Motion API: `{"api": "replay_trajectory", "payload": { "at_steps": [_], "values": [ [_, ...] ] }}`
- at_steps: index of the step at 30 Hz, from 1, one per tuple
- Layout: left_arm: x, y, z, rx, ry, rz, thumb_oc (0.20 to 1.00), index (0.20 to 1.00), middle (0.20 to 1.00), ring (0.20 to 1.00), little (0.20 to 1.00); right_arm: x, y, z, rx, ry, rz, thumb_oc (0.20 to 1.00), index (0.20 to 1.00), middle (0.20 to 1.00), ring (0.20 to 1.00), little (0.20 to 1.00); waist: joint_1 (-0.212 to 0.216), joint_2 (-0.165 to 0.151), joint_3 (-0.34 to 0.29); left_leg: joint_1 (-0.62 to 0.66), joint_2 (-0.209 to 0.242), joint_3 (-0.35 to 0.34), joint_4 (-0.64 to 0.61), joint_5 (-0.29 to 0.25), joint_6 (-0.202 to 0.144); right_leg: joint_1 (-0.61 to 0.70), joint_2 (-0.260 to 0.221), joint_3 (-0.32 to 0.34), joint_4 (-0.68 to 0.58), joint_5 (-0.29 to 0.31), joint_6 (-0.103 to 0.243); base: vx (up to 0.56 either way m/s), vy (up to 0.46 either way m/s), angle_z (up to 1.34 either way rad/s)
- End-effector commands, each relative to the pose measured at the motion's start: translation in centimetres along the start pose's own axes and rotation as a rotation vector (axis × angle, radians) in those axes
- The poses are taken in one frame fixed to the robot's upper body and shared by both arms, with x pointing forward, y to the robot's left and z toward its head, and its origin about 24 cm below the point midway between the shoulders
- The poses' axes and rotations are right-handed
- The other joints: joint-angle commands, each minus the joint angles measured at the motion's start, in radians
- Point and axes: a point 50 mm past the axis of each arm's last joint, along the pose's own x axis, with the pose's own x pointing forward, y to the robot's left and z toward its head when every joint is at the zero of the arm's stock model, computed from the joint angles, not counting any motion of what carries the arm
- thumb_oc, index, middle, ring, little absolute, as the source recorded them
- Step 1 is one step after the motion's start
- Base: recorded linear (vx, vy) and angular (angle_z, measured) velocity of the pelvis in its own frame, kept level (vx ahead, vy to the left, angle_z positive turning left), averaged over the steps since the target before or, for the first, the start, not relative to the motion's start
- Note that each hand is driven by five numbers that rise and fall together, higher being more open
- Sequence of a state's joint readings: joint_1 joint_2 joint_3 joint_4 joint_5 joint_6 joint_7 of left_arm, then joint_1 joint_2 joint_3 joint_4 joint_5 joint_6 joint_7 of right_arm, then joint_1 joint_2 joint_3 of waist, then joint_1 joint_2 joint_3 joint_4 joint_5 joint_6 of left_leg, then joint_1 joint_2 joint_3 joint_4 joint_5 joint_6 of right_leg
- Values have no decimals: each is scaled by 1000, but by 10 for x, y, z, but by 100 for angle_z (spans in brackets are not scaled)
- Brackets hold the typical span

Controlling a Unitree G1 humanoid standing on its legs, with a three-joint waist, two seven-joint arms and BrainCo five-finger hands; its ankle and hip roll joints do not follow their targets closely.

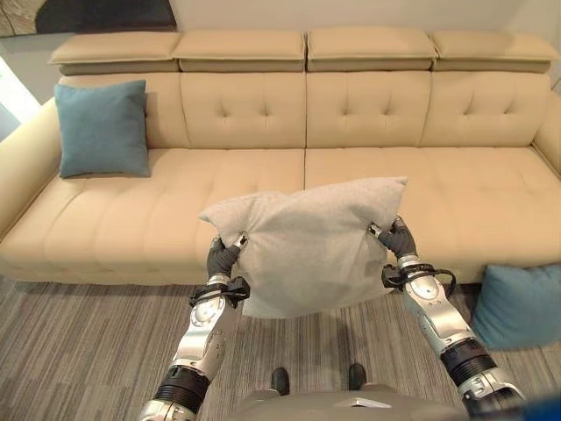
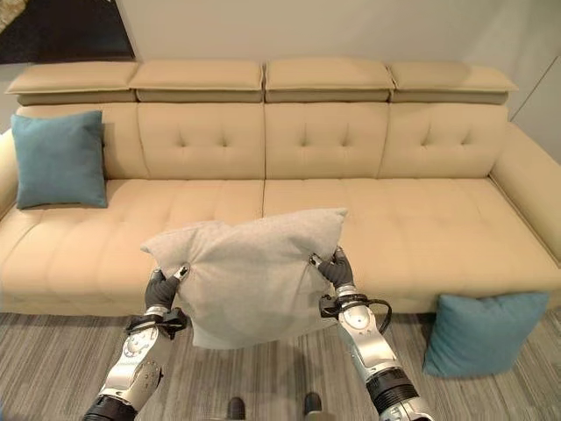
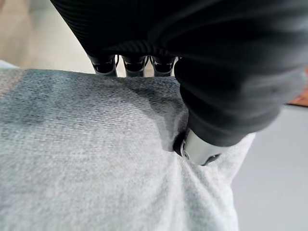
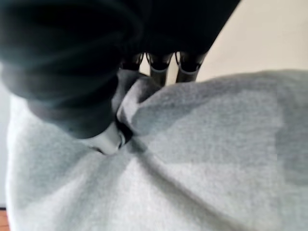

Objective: Pick up all the scattered cushions and arrange them neatly on the sofa.

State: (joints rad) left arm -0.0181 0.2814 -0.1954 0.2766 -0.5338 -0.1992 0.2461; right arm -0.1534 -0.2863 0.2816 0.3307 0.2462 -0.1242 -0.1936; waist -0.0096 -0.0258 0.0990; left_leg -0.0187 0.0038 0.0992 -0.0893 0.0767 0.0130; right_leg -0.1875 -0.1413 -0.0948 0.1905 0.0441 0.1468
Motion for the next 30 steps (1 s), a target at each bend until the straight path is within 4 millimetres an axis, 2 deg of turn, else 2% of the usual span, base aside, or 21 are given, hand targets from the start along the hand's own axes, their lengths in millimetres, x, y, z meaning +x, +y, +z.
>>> {"api": "replay_trajectory", "payload": {
  "at_steps": [1,2,3,7,10,11,13,14,15,16,19,23,25,29,30],
  "values": [
    [13,-30,47,-25,-230,-130,200,200,200,200,200,16,14,65,42,-299,50,200,200,200,200,200,19,-12,-31,18,-5,-65,76,-146,-31,24,36,-26,-88,-6,11,110,-117,6],
    [16,-31,51,-34,-243,-124,200,200,200,200,200,18,14,66,46,-300,53,200,200,200,200,200,20,-16,-29,22,-4,-70,76,-156,-38,6,40,-77,-130,11,13,149,-158,-5],
    [16,-31,51,-35,-244,-125,200,200,200,200,200,18,14,65,49,-291,55,200,200,200,200,200,21,-19,-34,28,-4,-78,78,-163,-45,19,32,-94,-156,16,17,160,-154,-3],
    [16,-35,53,-58,-254,-134,200,200,200,200,200,17,9,63,52,-286,35,200,200,200,200,200,17,-26,-37,27,6,-105,91,-169,-66,51,40,-89,-176,15,6,86,-126,35],
    [17,-42,53,-57,-254,-152,200,200,200,200,200,15,1,62,41,-287,12,200,200,200,200,200,10,-24,-37,11,37,-106,151,-183,-91,94,31,-139,-180,-4,-11,131,-193,58],
    [17,-46,52,-68,-253,-165,200,200,200,200,200,13,-4,61,25,-283,4,200,200,200,200,200,8,-25,-25,-24,48,-83,227,-186,-107,120,24,-164,-183,-20,-22,101,-168,61],
    [16,-49,51,-83,-245,-169,200,200,200,200,200,11,-9,56,21,-265,-15,200,200,200,200,200,0,-25,-20,-68,68,-38,297,-176,-114,138,18,-182,-185,-36,-36,104,-102,79],
    [16,-51,47,-72,-226,-186,200,200,200,200,200,9,-14,53,20,-254,-28,200,200,200,200,200,-3,-27,-20,-100,80,-1,304,-166,-106,154,21,-192,-194,-47,-40,212,-91,68],
    [16,-56,44,-50,-211,-208,200,200,200,200,200,5,-21,47,25,-235,-55,200,200,200,200,200,-9,-29,-23,-158,80,65,254,-113,-96,175,30,-208,-200,-64,-43,285,-68,28],
    [17,-58,46,-27,-212,-222,200,200,200,200,200,4,-23,47,31,-237,-71,200,200,200,200,200,-7,-28,-24,-207,77,85,239,-79,-100,194,37,-212,-210,-78,-44,271,-29,61],
    [13,-56,45,-31,-208,-222,200,200,200,200,200,4,-19,47,40,-234,-69,200,200,200,200,200,9,-13,-29,-203,65,31,185,-61,-102,217,48,-192,-199,-103,-43,283,142,40],
    [10,-50,44,-6,-206,-224,200,200,200,200,200,5,-12,46,36,-230,-38,200,200,200,200,200,21,-13,-56,-125,36,10,140,-75,-77,247,17,-158,-168,-117,-27,254,178,-41],
    [9,-48,46,7,-213,-221,200,200,200,200,200,5,-8,47,42,-233,-23,200,200,200,200,200,28,-16,-57,-106,23,15,146,-99,-59,243,-5,-139,-130,-118,-15,159,178,-14],
    [11,-44,54,15,-243,-213,200,200,200,200,200,9,2,56,56,-267,11,200,200,200,200,200,39,-3,-33,-96,14,32,167,-136,-16,146,-49,-103,53,-77,14,67,173,-13],
    [12,-42,56,19,-253,-205,200,200,200,200,200,9,6,58,68,-276,27,200,200,200,200,200,41,4,-22,-85,17,36,172,-148,-4,92,-51,-110,113,-64,10,65,107,-32]
  ]
}}
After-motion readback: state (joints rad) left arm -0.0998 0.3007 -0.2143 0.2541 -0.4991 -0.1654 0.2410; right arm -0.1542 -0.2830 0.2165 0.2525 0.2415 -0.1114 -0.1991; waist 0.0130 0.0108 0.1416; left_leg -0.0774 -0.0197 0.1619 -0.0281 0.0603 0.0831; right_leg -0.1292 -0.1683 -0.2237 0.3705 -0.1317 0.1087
